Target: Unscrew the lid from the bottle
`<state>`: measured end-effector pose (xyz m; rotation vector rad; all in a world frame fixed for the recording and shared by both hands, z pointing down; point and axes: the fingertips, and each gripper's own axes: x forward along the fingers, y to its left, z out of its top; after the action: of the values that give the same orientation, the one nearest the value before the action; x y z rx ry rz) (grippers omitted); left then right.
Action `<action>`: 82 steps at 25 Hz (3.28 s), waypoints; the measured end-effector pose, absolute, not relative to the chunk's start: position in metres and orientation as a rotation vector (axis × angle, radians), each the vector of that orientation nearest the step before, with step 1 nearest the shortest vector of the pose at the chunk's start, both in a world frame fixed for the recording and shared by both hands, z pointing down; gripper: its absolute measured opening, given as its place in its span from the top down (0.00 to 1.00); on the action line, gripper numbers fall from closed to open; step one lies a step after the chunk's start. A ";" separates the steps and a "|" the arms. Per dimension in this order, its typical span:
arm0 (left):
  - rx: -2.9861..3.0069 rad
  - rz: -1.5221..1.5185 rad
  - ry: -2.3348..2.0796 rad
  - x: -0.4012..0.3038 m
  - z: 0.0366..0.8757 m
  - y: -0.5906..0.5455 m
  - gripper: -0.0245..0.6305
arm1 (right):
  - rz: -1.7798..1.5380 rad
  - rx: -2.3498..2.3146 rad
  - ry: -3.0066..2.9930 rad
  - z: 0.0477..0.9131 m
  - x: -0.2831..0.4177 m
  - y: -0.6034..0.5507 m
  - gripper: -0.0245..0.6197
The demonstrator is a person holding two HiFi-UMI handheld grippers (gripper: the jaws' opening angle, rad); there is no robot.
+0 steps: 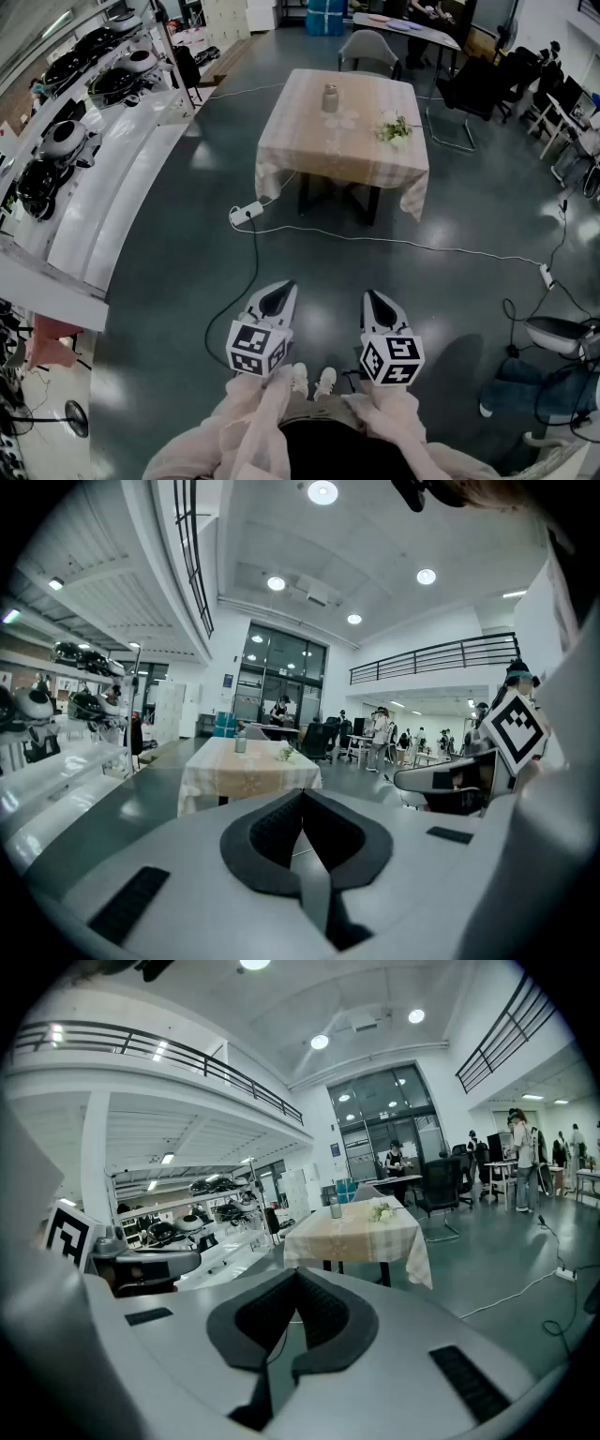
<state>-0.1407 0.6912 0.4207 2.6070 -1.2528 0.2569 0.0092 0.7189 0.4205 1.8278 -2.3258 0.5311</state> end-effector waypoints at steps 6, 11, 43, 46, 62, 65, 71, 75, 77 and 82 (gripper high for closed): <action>2.617 0.227 -1.256 -0.152 0.415 0.691 0.92 | 0.518 1.865 -2.332 0.413 -0.004 0.719 0.94; 2.629 0.216 -1.261 -0.161 0.413 0.690 0.92 | 0.495 1.880 -2.311 0.412 -0.012 0.720 0.94; 2.599 0.251 -1.245 -0.189 0.438 0.628 0.92 | 0.549 1.901 -2.264 0.439 -0.033 0.662 0.94; 2.612 0.250 -1.266 -0.182 0.435 0.602 0.92 | 0.543 1.893 -2.274 0.439 -0.023 0.634 0.94; 2.570 0.236 -1.333 -0.149 0.430 0.459 0.92 | 0.539 1.833 -2.303 0.433 0.016 0.486 0.94; 2.569 0.246 -1.326 -0.135 0.432 0.441 0.92 | 0.540 1.825 -2.300 0.434 0.027 0.468 0.94; 2.569 0.257 -1.324 -0.117 0.436 0.411 0.92 | 0.550 1.810 -2.311 0.439 0.040 0.437 0.94; 2.561 0.257 -1.347 -0.111 0.441 0.398 0.92 | 0.549 1.790 -2.325 0.444 0.047 0.424 0.94; 2.560 0.259 -1.362 -0.109 0.442 0.395 0.92 | 0.547 1.789 -2.331 0.445 0.051 0.420 0.94; 2.540 0.266 -1.371 -0.108 0.451 0.390 0.92 | 0.568 1.797 -2.319 0.454 0.059 0.415 0.94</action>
<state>-0.1078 0.3905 0.4507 2.5396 -1.3711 0.2663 0.0585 0.4147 0.4544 1.7968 -2.3189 0.5683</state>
